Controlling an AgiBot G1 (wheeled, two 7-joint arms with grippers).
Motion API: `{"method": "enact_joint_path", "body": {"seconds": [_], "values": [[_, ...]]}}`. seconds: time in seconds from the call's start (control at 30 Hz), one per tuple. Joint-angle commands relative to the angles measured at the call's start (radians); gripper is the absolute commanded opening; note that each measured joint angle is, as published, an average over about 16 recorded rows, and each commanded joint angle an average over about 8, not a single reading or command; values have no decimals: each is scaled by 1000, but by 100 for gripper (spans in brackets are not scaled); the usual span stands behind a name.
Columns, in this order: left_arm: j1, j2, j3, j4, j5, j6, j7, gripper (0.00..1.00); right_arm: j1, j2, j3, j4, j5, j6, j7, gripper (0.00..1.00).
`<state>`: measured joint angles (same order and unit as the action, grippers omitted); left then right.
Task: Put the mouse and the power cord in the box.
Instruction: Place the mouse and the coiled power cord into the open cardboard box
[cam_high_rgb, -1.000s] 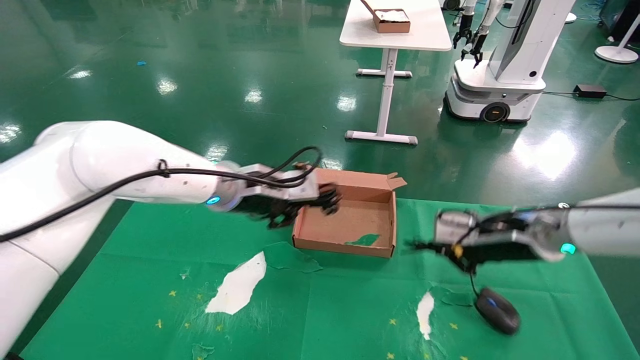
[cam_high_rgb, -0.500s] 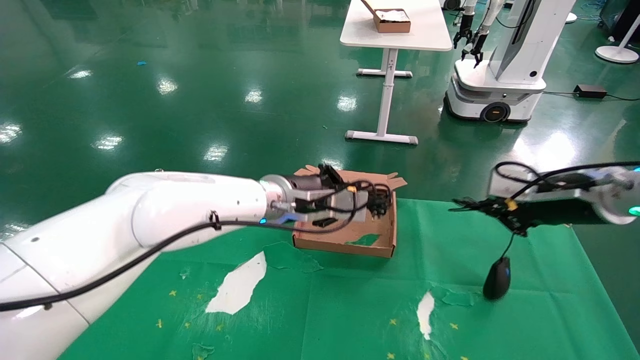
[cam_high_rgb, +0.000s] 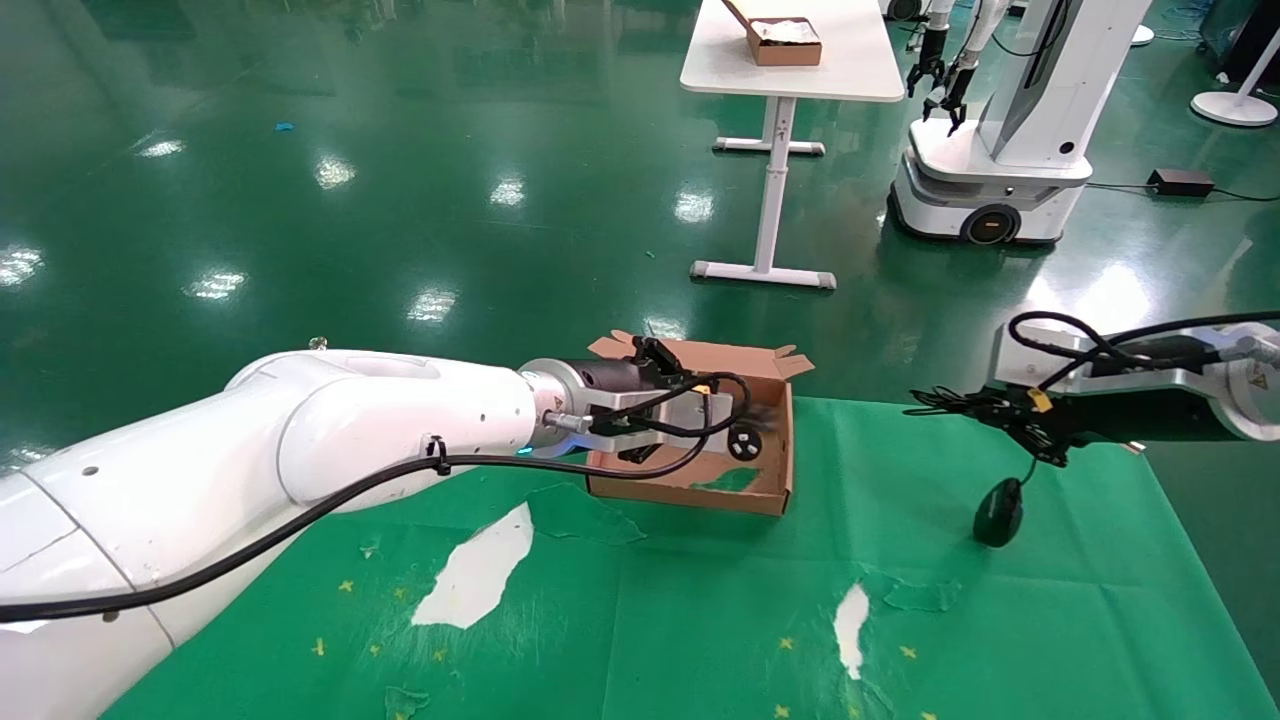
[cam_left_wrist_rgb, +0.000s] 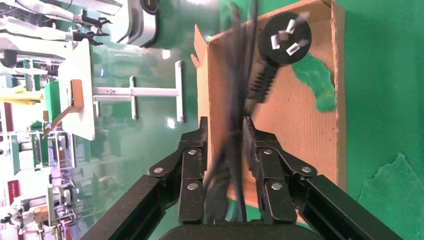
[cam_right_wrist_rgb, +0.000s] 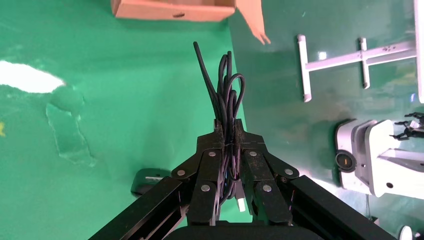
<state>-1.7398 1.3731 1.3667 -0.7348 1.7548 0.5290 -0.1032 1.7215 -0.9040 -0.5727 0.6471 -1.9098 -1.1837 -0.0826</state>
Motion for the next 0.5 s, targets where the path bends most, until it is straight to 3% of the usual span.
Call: {"method": "enact_joint_path", "body": {"seconds": [0.03, 0.27, 0.5], "values": [[-4, 0, 17, -3, -10, -7, -4, 100, 3, -2, 3, 0, 5, 0, -3, 0], [-32, -2, 39, 80, -55, -26, -56, 100, 20, -21, 16, 27, 36, -8, -14, 0], [-80, -14, 64, 277, -56, -18, -121, 100, 34, -70, 31, 59, 76, 0, -39, 0]]}}
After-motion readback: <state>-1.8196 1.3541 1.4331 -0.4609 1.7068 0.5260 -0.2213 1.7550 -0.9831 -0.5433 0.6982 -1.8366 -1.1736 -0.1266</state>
